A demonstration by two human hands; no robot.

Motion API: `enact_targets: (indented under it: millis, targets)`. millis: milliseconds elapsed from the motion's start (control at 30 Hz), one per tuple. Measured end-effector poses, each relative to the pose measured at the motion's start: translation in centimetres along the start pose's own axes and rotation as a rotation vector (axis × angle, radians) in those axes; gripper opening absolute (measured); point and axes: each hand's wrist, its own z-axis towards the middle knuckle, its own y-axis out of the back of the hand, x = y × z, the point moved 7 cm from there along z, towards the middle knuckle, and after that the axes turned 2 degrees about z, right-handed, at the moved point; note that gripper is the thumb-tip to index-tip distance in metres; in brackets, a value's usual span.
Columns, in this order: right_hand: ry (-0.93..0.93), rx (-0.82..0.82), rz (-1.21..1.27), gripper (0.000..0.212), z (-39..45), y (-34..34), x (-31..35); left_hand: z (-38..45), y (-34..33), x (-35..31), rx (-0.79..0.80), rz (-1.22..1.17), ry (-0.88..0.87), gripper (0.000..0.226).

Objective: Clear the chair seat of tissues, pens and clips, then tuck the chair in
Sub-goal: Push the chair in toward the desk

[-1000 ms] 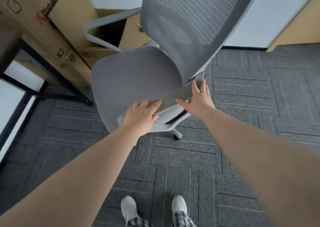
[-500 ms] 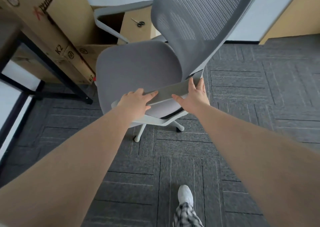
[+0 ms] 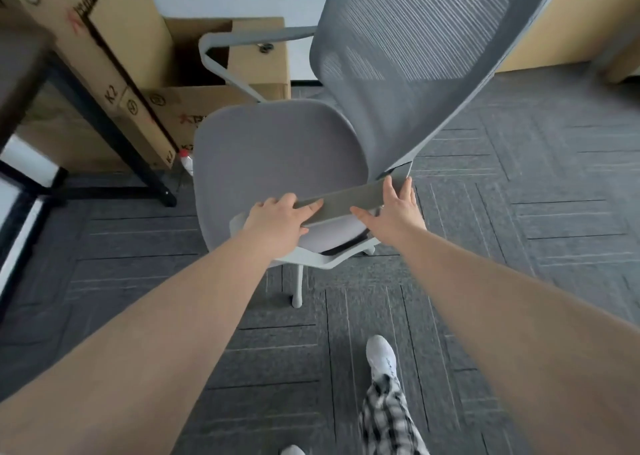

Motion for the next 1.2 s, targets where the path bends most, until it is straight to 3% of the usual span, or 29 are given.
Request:
enact_targets:
  millis: [433,567,767,1200]
  targets:
    - [-0.086,0.017,0.064,0.1,-16.4,-5.9,-0.7,-15.4,-4.3,-1.5,0.062,-0.012,-0.046,0.055]
    - [-0.039,-0.048,0.17,0.114,-19.2,-6.9,-2.8,-18.9,-5.3,-2.9,0.039,-0.022,-0.019,0.053]
    - [-0.011,0.002,0.247,0.135,-22.3,-8.6,-4.2,-23.7,-6.9,-4.0,0.054,-0.018,0.007,0.053]
    - [-0.048,-0.011,0.234,0.136,-27.5,-11.7,-0.1,-28.6,-8.6,0.1,0.076,-0.033,-0.036,0.053]
